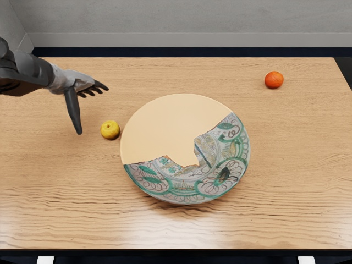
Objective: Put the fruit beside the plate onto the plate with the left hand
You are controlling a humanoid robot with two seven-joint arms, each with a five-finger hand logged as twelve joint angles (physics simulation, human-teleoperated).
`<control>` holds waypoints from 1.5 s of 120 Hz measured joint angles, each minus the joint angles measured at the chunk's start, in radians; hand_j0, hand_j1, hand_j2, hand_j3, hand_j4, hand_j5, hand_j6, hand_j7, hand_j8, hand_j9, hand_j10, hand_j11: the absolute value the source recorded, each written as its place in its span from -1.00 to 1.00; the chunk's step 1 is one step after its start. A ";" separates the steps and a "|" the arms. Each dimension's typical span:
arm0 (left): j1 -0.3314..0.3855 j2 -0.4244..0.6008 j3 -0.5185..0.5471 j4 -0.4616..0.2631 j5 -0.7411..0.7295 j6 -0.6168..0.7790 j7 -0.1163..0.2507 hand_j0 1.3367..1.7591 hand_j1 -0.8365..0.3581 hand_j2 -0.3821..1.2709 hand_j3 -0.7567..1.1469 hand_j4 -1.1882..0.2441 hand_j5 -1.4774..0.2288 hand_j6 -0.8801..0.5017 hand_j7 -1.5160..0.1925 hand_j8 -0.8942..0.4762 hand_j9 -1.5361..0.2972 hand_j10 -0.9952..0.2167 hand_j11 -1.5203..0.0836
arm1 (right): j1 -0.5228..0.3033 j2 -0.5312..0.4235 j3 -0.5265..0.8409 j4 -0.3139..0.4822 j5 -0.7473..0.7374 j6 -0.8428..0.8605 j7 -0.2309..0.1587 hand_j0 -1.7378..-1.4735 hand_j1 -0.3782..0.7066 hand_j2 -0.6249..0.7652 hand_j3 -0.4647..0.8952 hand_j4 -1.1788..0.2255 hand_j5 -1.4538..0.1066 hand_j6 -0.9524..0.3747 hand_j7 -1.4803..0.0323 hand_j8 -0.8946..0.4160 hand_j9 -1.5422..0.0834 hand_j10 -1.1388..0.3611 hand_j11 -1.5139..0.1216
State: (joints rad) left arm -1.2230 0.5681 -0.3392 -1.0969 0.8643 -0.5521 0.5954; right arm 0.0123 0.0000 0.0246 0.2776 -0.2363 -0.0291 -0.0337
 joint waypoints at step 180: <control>0.284 -0.120 0.085 -0.247 0.595 0.597 0.015 0.51 0.25 -0.42 -0.20 0.13 0.13 -0.28 0.18 -0.25 0.12 0.01 0.26 | 0.000 0.000 0.000 0.000 0.000 0.000 0.000 -0.40 -0.95 -0.10 -0.32 0.68 0.86 0.44 0.96 0.37 0.90 0.52 0.85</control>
State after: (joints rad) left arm -0.9388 0.4479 -0.2540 -1.3440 1.4590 0.0452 0.6109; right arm 0.0123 0.0000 0.0246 0.2776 -0.2363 -0.0291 -0.0337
